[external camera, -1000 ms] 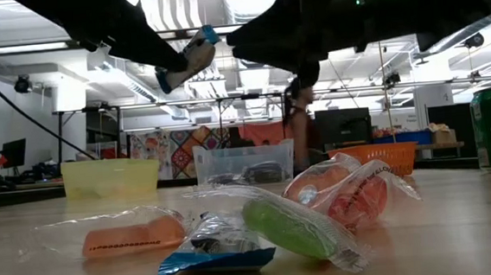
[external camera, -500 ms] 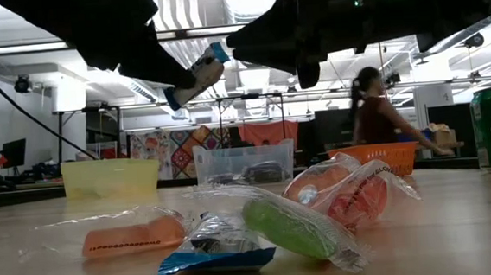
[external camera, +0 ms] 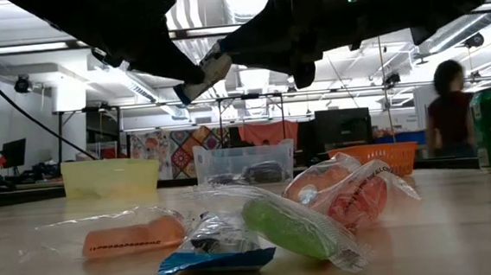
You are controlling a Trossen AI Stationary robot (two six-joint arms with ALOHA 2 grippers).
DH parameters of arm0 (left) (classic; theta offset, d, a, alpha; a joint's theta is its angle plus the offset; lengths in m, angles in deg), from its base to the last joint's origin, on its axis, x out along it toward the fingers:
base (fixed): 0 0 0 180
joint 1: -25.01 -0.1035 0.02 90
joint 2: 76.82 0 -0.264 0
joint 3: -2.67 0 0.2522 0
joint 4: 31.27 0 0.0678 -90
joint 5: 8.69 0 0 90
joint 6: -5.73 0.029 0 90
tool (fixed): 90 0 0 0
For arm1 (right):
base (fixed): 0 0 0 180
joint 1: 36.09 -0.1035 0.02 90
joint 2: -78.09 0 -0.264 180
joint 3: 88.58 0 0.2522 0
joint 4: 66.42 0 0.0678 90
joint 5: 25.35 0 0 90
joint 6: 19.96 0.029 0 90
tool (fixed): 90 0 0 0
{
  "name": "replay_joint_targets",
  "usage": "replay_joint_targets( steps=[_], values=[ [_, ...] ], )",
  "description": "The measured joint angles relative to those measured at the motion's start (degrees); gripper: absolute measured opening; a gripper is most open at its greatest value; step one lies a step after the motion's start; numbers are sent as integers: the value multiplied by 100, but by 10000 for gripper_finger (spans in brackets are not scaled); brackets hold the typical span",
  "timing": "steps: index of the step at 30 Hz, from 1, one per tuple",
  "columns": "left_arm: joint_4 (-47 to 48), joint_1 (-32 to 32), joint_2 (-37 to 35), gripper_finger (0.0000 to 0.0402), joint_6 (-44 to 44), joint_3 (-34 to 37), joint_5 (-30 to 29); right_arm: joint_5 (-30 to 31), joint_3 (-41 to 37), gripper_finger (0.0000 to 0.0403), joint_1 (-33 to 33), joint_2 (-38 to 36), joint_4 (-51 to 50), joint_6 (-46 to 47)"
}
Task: Organize candy in baskets
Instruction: Put the white chocolate bar chocolate into the orange bin
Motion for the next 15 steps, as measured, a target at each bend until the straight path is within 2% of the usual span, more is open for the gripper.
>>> replay_joint_targets(
  steps=[7, 15],
  values=[
    [-54, -24, 0, 6, -1, 0, 0, 20, 382, 112, 2, 0, -872, 225],
    [-179, -22, 0, 6, 20, 0, -23, 26, 664, 109, 2, 17, -1117, 24]
  ],
)
